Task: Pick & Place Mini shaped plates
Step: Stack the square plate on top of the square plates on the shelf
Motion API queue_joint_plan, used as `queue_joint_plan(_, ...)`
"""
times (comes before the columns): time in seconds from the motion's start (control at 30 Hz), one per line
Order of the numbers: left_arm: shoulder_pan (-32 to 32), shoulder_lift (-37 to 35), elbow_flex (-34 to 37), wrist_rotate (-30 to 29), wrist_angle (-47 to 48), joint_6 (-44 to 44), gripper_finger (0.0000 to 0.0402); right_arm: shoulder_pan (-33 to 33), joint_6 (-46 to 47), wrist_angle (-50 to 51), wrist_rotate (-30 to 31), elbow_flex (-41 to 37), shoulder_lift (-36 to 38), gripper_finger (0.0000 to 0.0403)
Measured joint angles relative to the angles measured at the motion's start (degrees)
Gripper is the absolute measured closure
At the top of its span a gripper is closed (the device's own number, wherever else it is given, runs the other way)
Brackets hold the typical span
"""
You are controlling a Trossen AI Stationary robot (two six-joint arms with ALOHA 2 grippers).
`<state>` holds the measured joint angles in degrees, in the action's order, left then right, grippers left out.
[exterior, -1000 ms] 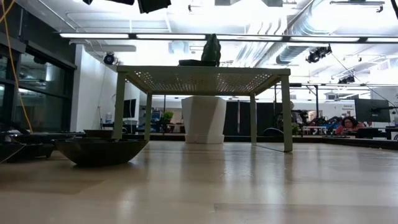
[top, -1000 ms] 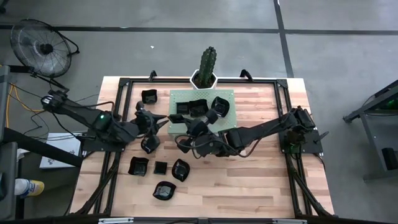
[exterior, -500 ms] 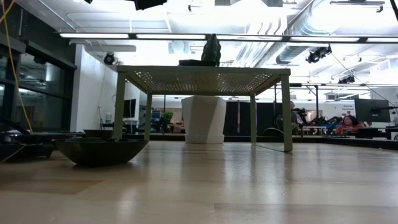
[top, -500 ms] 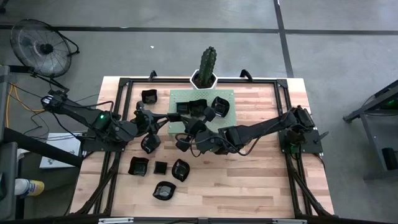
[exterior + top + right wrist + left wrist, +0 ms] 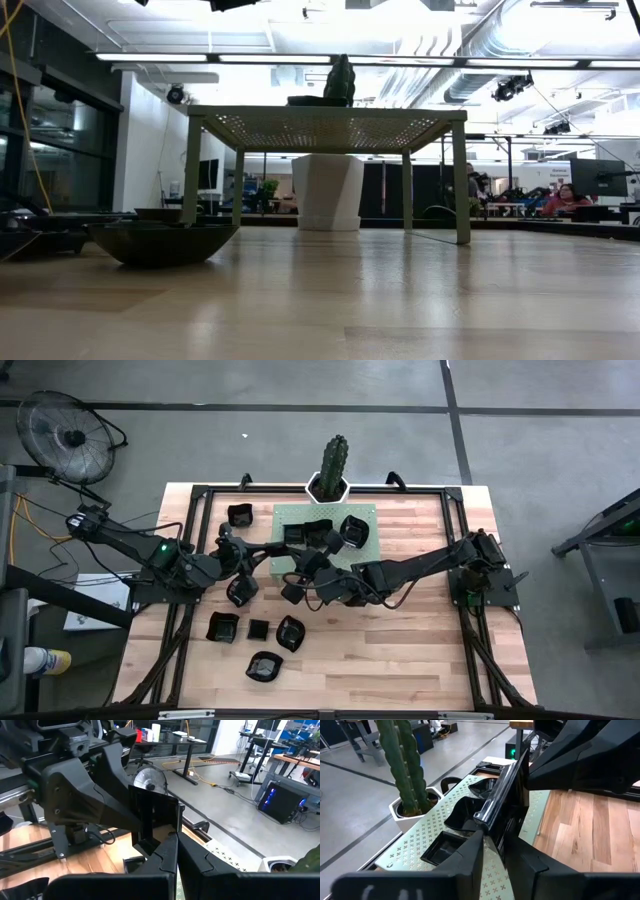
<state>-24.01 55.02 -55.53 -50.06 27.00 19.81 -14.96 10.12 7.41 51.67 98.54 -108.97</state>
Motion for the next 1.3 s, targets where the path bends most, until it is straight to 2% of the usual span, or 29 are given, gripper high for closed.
queue_joint_plan(0.23, 0.0, 0.0, 0.0, -0.6, -0.1, 0.1, 0.0396, -0.1, -0.1, 0.0, -0.6, 0.0, 0.0, 0.0403)
queue_joint_plan(0.73, 0.0, 0.0, 0.0, -1.4, 0.1, 0.0, 0.0400, 0.3, 0.3, 0.1, -2.2, 0.0, 0.0, 0.0393)
queue_joint_plan(0.87, 0.0, 0.0, 0.0, -1.1, 0.0, 0.1, 0.0400, 0.4, 1.3, 0.1, -2.7, 0.0, 0.0, 0.0365)
queue_joint_plan(1.17, 0.8, -0.1, 0.0, -1.5, 0.0, 2.3, 0.0401, 1.6, 6.6, 3.4, -4.9, 0.0, 2.0, 0.0272)
queue_joint_plan(1.3, 5.0, -0.2, 0.0, 2.9, 1.6, 5.9, 0.0401, 2.1, 8.0, 6.3, -3.9, 0.0, 4.4, 0.0248)
